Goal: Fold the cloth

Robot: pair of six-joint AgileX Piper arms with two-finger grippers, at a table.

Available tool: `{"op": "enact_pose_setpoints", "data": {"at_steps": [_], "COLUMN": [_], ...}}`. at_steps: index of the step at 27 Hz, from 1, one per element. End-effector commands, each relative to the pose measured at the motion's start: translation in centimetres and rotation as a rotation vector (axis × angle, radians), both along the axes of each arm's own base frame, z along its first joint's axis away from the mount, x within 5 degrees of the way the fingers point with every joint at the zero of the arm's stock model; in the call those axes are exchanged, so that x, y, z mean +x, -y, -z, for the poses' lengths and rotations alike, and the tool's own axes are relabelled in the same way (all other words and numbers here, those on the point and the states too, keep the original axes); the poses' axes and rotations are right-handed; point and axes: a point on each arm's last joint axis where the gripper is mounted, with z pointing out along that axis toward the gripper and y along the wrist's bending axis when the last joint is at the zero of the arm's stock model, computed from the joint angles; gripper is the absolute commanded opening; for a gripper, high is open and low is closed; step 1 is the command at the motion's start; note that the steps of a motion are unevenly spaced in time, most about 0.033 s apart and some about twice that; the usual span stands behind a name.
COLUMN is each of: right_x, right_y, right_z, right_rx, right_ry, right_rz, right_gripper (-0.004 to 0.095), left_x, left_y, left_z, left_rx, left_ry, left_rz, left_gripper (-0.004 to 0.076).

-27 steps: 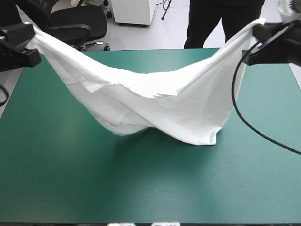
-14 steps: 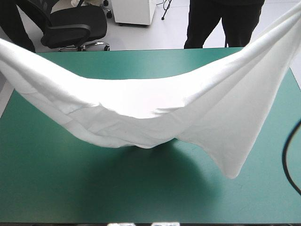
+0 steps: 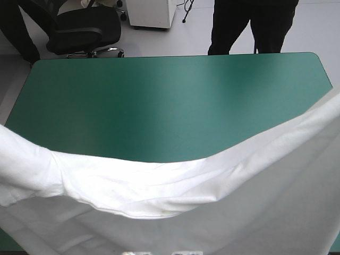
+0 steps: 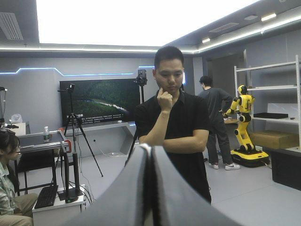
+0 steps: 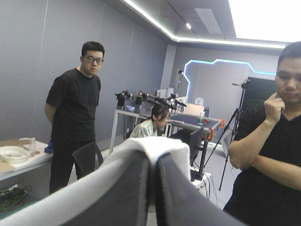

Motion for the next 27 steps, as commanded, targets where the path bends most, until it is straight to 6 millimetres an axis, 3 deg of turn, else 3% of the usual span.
{"op": "enact_pose_setpoints", "data": {"at_steps": [1, 2, 3, 6, 10, 17, 24, 27], "right_x": [3.1, 5.2, 6.1, 11.3, 16.0, 24.8, 33.4, 36.6], "right_y": [-0.4, -0.7, -0.9, -1.8, -2.6, -3.5, -4.4, -4.7], "right_z": [0.6, 1.8, 2.3, 5.5, 8.4, 12.7, 17.9, 20.4], "right_rx": [0.003, -0.006, -0.011, -0.038, -0.072, -0.156, -0.211, -0.217], "right_ry": [-0.054, -0.136, -0.167, -0.337, -0.488, -0.667, -0.779, -0.817], "right_rz": [0.024, 0.022, 0.023, 0.027, 0.043, 0.124, 0.198, 0.208], "right_gripper": [-0.0017, -0.0017, -0.0017, -0.0017, -0.0017, -0.0017, -0.0017, -0.0017], "left_x": [2.3, 4.1, 5.1, 11.1, 16.7, 28.4, 37.8, 40.4], "left_y": [0.3, 0.5, 0.7, 1.9, 3.0, 5.0, 6.3, 6.7], "left_z": [-0.7, -0.4, -0.2, 1.4, 3.3, 8.2, 13.5, 15.6], "left_rx": [-0.022, -0.008, -0.003, 0.030, 0.062, 0.127, 0.137, 0.152], "left_ry": [0.013, -0.033, -0.061, -0.223, -0.362, -0.597, -0.699, -0.740], "left_rz": [0.000, -0.026, -0.030, -0.029, -0.034, -0.083, -0.151, -0.164], "left_gripper": [-0.0018, -0.0018, -0.0018, -0.0018, -0.0018, -0.0018, -0.0018, -0.0018]}}
